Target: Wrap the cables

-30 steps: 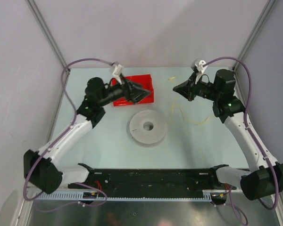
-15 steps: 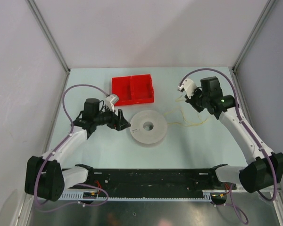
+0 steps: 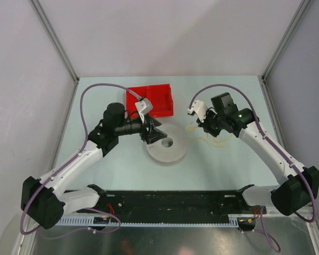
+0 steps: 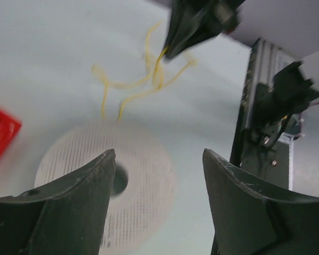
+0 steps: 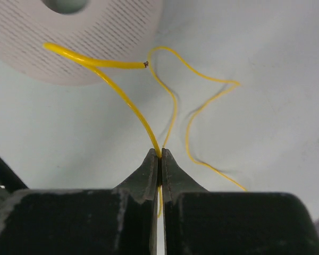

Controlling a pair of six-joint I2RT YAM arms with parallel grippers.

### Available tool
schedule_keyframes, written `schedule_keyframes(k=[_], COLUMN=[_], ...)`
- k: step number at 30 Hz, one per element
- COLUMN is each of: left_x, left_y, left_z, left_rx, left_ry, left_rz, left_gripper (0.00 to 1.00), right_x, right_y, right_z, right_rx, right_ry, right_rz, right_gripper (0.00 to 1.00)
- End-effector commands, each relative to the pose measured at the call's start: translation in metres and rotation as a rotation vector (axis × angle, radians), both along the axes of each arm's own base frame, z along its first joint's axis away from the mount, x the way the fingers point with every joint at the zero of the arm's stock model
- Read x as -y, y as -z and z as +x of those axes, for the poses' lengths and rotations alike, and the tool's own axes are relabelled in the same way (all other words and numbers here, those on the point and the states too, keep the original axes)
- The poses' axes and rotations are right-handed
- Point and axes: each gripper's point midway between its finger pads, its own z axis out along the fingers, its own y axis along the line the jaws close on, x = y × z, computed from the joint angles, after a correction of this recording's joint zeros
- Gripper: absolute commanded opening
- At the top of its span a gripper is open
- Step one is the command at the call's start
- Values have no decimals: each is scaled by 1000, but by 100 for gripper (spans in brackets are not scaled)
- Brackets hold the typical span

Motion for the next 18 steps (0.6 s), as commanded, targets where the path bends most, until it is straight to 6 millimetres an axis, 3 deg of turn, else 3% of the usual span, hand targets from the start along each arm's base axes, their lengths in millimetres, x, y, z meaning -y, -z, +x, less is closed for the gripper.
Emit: schedule_keyframes(k=[1, 6, 12, 18], left_x=[39, 77, 99, 114], left_y=[-61, -68, -59, -43], left_z=[-7, -15, -10, -15], left_rx=[149, 133, 69, 35], left_ry=[22, 76, 83, 144], left_rz=[-128, -140, -127, -102], left_gripper=[69, 70, 71, 57], right_x=[-33, -50, -57, -59], right_y=[-43, -56, -60, -63], right_z=[-12, -25, -38, -46], right_rx=[30, 33, 38, 60], right_ry=[-50, -115, -188, -228], right_rz=[185, 243, 242, 226], right_gripper=[0, 0, 0, 0])
